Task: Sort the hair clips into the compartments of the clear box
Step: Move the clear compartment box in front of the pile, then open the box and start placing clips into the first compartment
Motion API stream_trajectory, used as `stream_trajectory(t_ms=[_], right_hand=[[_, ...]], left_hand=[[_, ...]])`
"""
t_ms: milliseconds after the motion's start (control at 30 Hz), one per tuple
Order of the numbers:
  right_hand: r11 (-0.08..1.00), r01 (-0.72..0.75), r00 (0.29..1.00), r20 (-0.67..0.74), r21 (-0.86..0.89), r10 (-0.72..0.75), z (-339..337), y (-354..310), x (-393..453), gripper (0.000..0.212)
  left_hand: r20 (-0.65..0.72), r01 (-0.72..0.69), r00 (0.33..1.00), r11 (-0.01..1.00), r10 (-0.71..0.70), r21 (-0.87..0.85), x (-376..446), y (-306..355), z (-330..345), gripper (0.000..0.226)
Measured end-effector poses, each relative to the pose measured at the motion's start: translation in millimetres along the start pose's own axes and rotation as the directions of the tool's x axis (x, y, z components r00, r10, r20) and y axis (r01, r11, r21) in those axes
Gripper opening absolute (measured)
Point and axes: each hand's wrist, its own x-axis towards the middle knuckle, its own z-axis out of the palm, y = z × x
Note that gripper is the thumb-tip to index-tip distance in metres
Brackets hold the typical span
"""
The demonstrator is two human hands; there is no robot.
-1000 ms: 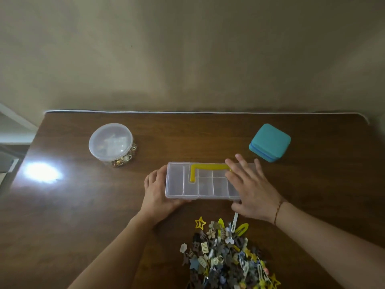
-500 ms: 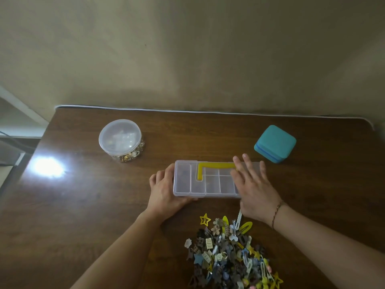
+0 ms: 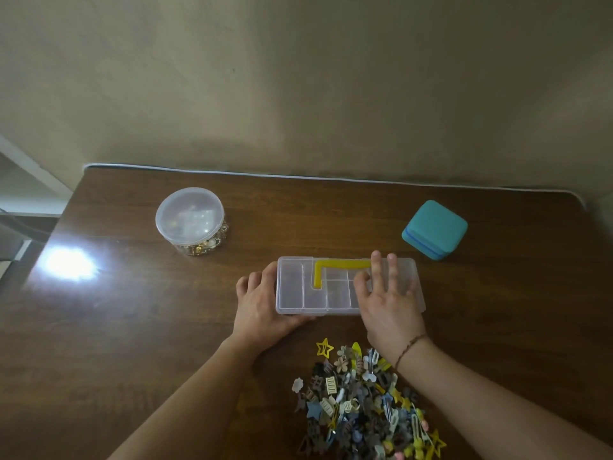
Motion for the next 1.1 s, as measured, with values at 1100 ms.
stream_trajectory(t_ms=[1100], right_hand=[[0.565, 0.028, 0.862, -0.307, 0.824, 0.404, 16.3, 85.6, 68.5, 0.038]], left_hand=[[-0.035, -0.051, 0.998, 0.999, 0.052, 0.017, -0.7, -14.2, 10.1, 0.114]])
